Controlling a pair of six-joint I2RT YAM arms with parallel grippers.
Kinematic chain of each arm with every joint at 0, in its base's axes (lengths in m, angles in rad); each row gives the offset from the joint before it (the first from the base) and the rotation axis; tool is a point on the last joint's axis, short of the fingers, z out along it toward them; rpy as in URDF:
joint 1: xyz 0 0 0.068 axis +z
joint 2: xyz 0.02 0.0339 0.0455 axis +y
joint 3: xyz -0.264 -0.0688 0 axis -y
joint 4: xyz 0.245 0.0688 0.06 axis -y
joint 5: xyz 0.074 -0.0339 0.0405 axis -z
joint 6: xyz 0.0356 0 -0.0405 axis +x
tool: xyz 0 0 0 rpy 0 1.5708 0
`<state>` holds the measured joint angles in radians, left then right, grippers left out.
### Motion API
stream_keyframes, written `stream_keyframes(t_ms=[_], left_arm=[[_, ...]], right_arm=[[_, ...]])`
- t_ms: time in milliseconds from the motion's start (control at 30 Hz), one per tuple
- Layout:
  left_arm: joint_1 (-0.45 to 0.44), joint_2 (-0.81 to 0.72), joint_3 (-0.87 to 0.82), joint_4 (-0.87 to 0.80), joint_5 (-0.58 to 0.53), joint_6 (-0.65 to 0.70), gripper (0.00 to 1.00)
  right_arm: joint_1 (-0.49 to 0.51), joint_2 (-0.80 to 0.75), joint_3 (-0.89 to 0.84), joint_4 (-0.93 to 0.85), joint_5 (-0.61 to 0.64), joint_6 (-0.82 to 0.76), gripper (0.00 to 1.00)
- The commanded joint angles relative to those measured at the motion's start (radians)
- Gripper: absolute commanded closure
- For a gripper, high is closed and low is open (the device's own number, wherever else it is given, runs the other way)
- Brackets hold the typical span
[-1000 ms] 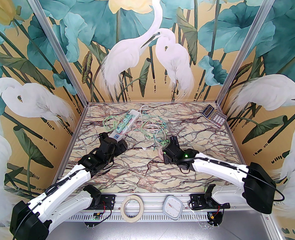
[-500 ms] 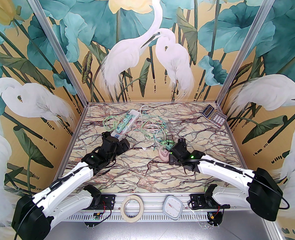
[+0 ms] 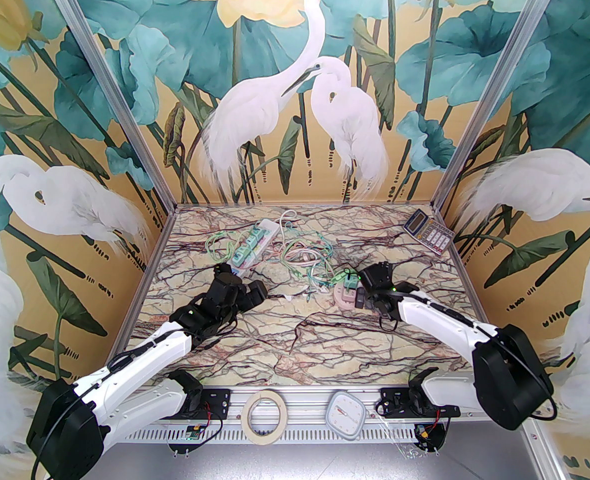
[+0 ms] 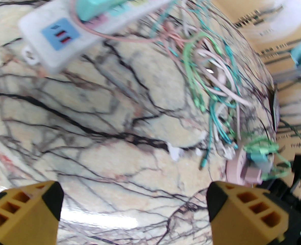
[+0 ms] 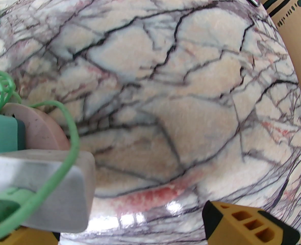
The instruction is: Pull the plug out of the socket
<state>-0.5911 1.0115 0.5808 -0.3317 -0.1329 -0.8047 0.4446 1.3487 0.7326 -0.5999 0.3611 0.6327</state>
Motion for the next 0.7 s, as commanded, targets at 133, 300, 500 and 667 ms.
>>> stream_keyframes(t_ms=[133, 300, 500, 667], left_arm=[[-0.102, 0.049, -0.005, 0.141, 0.049, 0.056, 0.02], [-0.184, 0.135, 0.032, 0.163, 0.016, 0.074, 0.01], [-0.200, 0.166, 0.029, 0.181, 0.003, 0.072, 0.01], [-0.200, 0.200, 0.031, 0.215, 0.006, 0.069, 0.01]], right_arm=[[-0.078, 0.076, 0.057, 0.109, -0.006, -0.071, 0.01], [-0.089, 0.123, 0.097, 0.091, -0.021, -0.065, 0.01], [-0.085, -0.048, 0.032, 0.042, -0.151, 0.030, 0.01], [-0.086, -0.236, -0.011, -0.023, -0.175, 0.142, 0.01]])
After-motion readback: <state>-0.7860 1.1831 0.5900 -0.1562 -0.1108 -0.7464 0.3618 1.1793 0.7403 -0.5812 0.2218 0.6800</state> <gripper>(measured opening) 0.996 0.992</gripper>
